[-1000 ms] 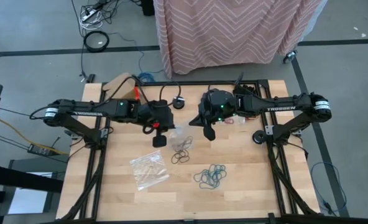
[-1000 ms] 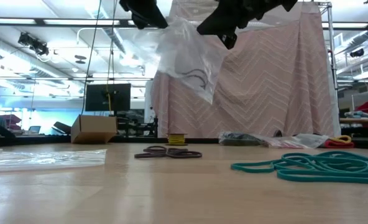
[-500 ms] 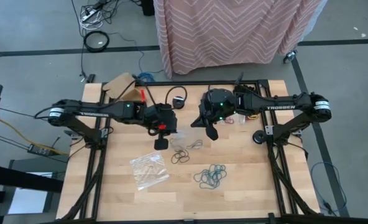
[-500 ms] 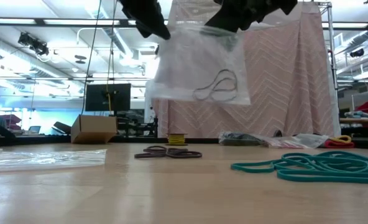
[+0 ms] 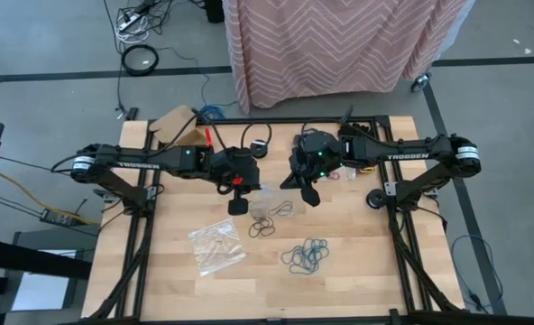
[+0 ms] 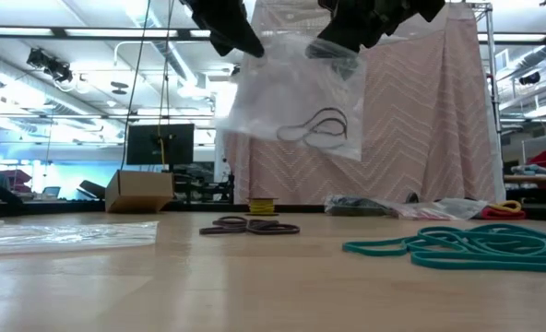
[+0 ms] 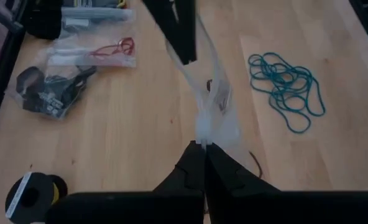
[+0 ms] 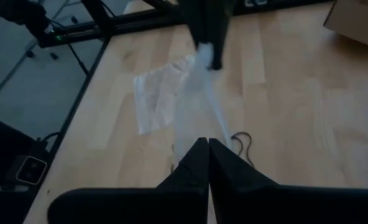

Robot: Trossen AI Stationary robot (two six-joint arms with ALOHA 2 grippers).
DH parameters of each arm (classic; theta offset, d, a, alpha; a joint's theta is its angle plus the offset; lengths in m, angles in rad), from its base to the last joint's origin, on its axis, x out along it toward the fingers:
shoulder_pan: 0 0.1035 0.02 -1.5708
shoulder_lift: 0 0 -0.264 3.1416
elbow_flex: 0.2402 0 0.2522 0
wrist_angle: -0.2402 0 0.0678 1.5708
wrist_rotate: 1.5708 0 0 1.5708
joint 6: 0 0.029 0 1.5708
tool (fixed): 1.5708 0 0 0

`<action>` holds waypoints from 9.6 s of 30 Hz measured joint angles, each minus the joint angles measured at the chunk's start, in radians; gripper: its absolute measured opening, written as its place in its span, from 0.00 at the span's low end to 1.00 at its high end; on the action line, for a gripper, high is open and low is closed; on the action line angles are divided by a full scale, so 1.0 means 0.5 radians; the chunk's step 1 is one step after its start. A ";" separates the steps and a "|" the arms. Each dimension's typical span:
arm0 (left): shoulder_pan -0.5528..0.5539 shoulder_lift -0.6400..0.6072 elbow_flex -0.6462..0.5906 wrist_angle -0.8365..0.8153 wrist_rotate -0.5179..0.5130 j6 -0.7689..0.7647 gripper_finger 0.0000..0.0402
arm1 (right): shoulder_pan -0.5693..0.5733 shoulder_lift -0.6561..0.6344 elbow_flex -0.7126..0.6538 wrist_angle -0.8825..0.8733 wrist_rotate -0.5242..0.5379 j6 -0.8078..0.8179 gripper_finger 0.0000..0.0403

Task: Sort rubber bands
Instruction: Put the violet rubber band into the transparent bag

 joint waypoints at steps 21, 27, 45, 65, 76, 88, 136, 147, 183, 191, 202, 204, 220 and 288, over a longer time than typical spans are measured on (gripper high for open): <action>0.001 0.000 0.000 0.268 0.032 0.008 0.00 | -0.009 0.043 0.004 0.044 -0.300 0.149 0.37; 0.001 0.025 0.000 0.373 0.077 0.005 0.00 | -0.011 0.265 0.002 0.296 -0.463 0.391 0.49; 0.000 0.155 0.073 0.061 0.182 -0.002 0.00 | -0.015 0.295 -0.001 0.543 -0.404 0.416 0.41; 0.001 -0.057 0.135 -0.727 -0.166 -0.016 0.00 | -0.014 -0.126 0.001 0.213 -0.232 0.334 0.41; 0.001 -0.325 0.135 -1.008 -0.339 -0.230 0.00 | 0.015 -0.517 0.000 0.457 -0.043 0.373 0.41; -0.016 -0.558 0.135 -0.651 -0.442 -0.537 0.00 | 0.011 -0.576 0.001 0.818 0.313 0.174 0.40; 0.029 -0.891 -0.411 -0.830 -0.174 -0.287 0.00 | 0.050 0.891 0.000 0.362 0.131 0.266 0.30; 0.031 -1.070 -0.411 -0.956 -0.263 -0.363 0.00 | 0.113 1.048 -0.001 0.652 0.249 0.073 0.30; 0.058 -1.108 -0.488 -0.719 -0.355 -0.220 0.00 | 0.235 0.253 -0.002 0.369 0.744 0.533 0.00; 0.136 -1.023 -0.661 -0.311 -0.135 -0.167 0.00 | 0.234 -0.176 -0.001 0.343 0.932 0.552 0.00; 0.195 -0.943 -0.690 -0.303 0.001 -0.105 0.00 | 0.325 -0.193 0.000 -0.566 0.919 0.783 0.00; 0.199 -0.943 -0.689 -0.301 0.001 -0.105 0.00 | 0.345 -0.121 -0.001 -0.681 0.894 0.801 0.00; 0.199 -0.945 -0.688 -0.295 0.078 -0.156 0.00 | 0.333 0.269 -0.030 -0.690 0.629 0.498 0.36; 0.199 -0.195 -0.658 0.638 0.231 -0.150 0.00 | 0.261 -0.382 0.130 0.418 1.319 0.724 0.00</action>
